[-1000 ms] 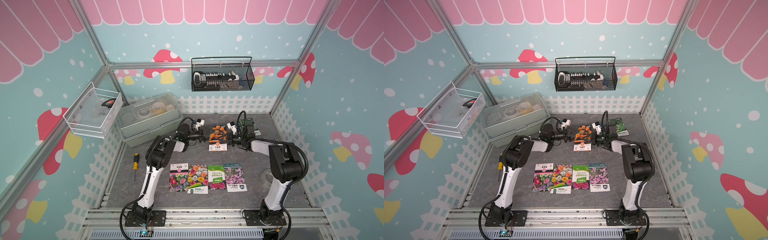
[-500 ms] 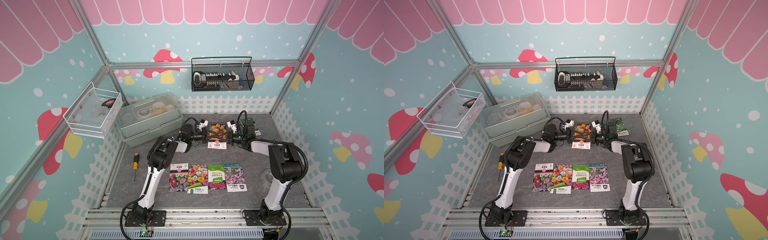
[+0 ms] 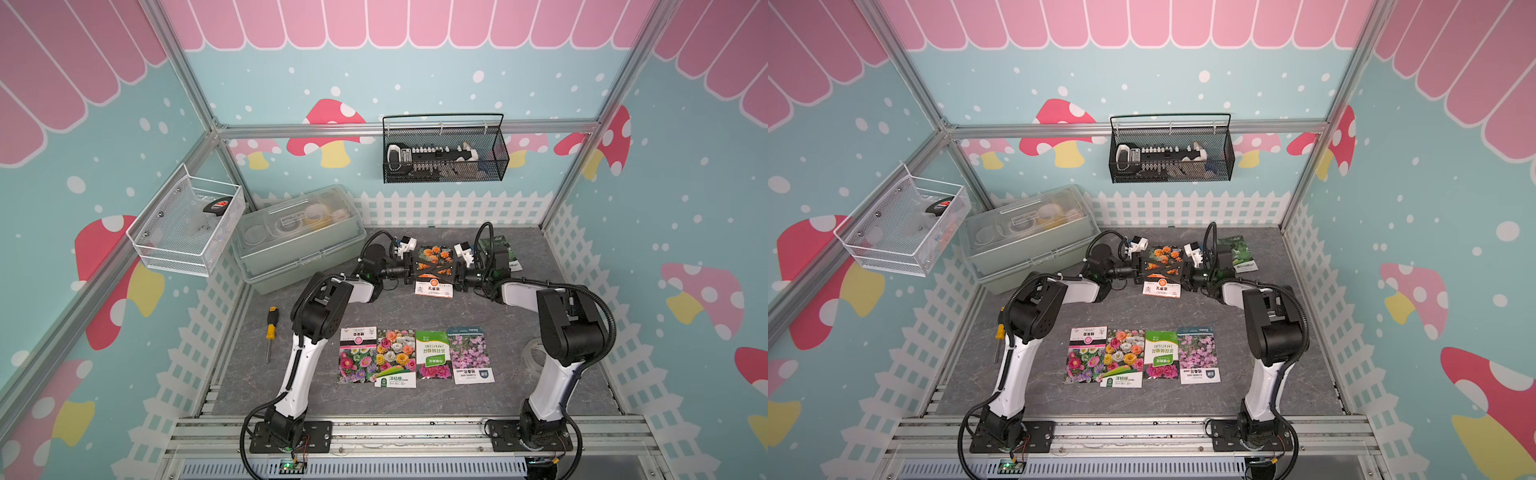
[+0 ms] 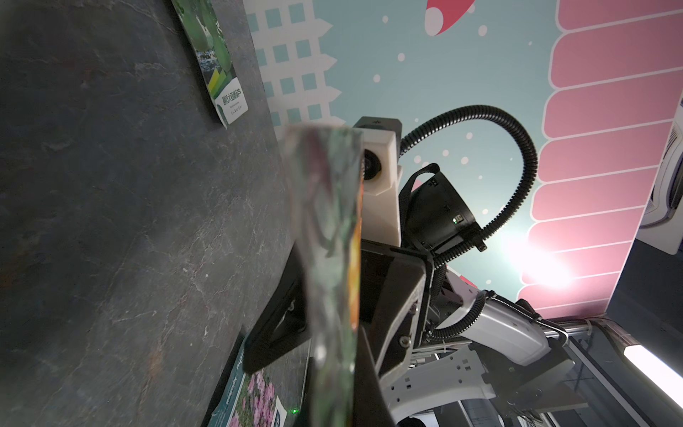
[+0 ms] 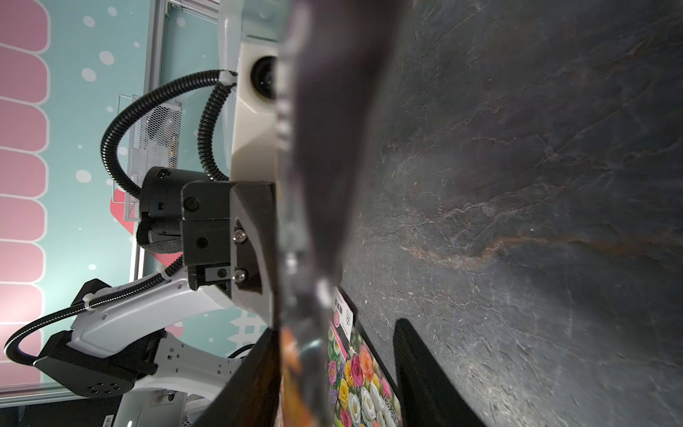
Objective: Arrange the seed packets in a row
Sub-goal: Pick up the seed packet from the center of the board, then place the seed packet at the center of the board.
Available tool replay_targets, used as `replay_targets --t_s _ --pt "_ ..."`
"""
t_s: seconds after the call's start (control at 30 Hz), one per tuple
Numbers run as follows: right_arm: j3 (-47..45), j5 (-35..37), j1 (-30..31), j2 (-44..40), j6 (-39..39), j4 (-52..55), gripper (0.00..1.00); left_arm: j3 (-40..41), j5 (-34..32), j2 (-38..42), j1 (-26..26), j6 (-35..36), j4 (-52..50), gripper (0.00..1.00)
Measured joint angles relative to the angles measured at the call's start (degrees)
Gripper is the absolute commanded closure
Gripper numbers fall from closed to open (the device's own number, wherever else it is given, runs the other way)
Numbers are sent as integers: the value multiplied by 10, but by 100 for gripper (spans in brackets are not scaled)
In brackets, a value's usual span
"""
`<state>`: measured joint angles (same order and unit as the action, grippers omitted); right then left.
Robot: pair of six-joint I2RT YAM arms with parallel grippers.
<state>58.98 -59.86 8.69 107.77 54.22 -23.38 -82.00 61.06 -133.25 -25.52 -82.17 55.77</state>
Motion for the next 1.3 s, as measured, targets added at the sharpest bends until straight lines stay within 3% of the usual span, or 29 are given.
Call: replay_targets --t_s 0.1,0.23,0.33,0.47,0.73,0.93,1.1,1.3 --pt "-1 1 0 -7 -4 0 73 0 1 2 0 4 -10 100" --pt "-3 -2 -1 -16 -3 1 100 0 1 2 0 13 -28 75" --pt "-4 -2 -1 -20 3 5 100 -1 2 2 -1 19 -35 43" --pt "-3 9 -1 -35 -20 59 100 -10 5 2 -1 31 -49 12" --pt "31 127 -1 -151 -151 374 100 -26 -28 27 33 150 -232 11" --pt "93 265 -1 -260 -211 644 100 46 -73 115 51 252 -347 11" --pt "157 372 -1 -307 -253 798 100 113 -81 166 29 270 -326 12" --pt "151 470 -4 -298 -308 869 100 174 -70 163 9 231 -242 12"
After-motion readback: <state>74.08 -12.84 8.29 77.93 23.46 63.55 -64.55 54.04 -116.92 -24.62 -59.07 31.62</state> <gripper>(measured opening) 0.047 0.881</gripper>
